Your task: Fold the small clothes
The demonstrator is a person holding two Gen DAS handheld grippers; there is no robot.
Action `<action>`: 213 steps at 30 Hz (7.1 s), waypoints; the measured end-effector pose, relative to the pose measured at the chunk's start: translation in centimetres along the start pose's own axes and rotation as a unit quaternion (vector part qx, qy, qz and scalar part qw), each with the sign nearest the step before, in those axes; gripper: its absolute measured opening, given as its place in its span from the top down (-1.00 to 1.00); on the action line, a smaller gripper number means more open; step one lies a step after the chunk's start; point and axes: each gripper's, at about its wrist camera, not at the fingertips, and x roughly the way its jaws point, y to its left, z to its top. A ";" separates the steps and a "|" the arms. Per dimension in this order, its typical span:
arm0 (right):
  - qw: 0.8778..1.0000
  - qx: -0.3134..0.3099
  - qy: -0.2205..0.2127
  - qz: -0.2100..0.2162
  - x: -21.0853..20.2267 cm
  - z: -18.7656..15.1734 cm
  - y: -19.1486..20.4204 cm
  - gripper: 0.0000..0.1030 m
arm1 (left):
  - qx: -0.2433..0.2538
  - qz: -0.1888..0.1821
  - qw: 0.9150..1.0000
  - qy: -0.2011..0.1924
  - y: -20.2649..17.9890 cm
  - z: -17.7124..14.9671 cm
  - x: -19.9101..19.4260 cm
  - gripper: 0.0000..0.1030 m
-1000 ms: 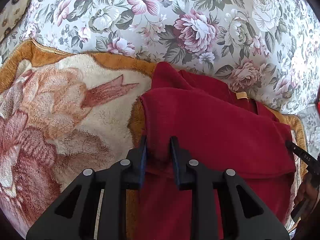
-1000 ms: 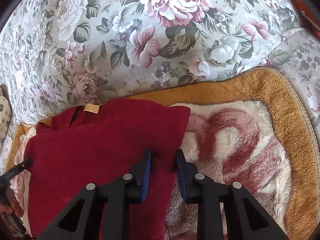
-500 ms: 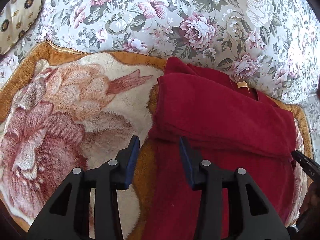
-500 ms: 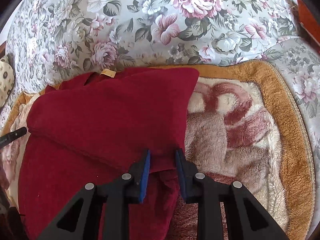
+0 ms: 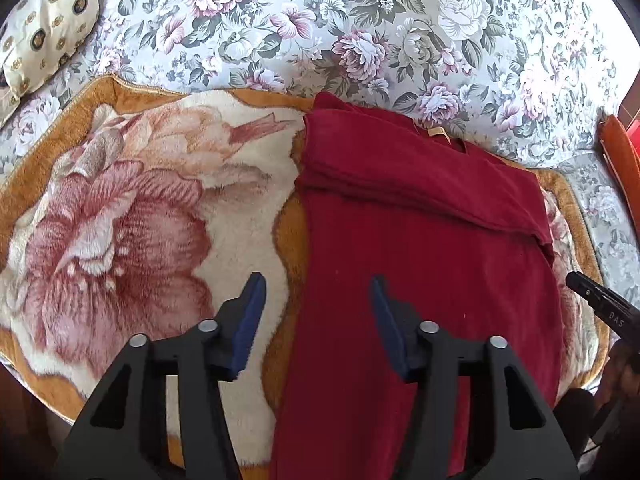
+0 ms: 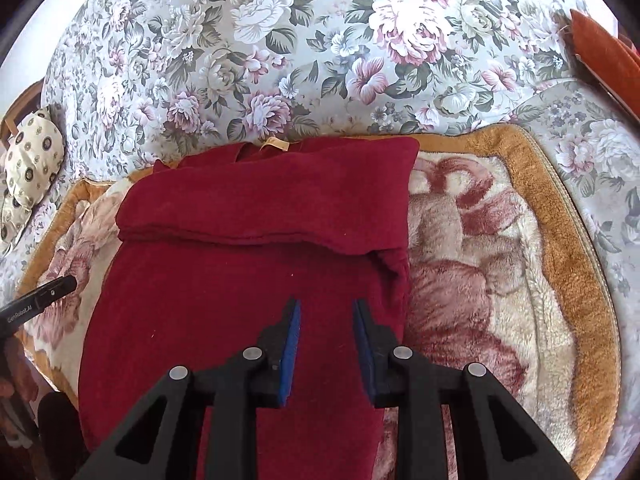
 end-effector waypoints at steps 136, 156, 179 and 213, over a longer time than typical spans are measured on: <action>0.998 0.057 -0.037 0.016 4.8 8.4 -4.1 0.29 | 0.047 0.003 0.999 -0.016 -6.7 8.7 3.4 -0.39; 0.997 0.046 -0.007 -0.054 14.8 15.9 -6.4 0.86 | 0.032 0.000 0.999 0.008 -5.7 8.9 11.4 -0.40; 1.000 -0.017 0.001 0.019 6.4 6.6 -0.4 0.47 | 0.021 -0.021 0.999 0.016 -5.7 7.7 7.6 -0.42; 0.990 -0.036 0.027 0.131 14.1 14.0 12.9 0.13 | -0.113 -0.065 0.991 -0.025 3.2 5.1 7.8 -0.51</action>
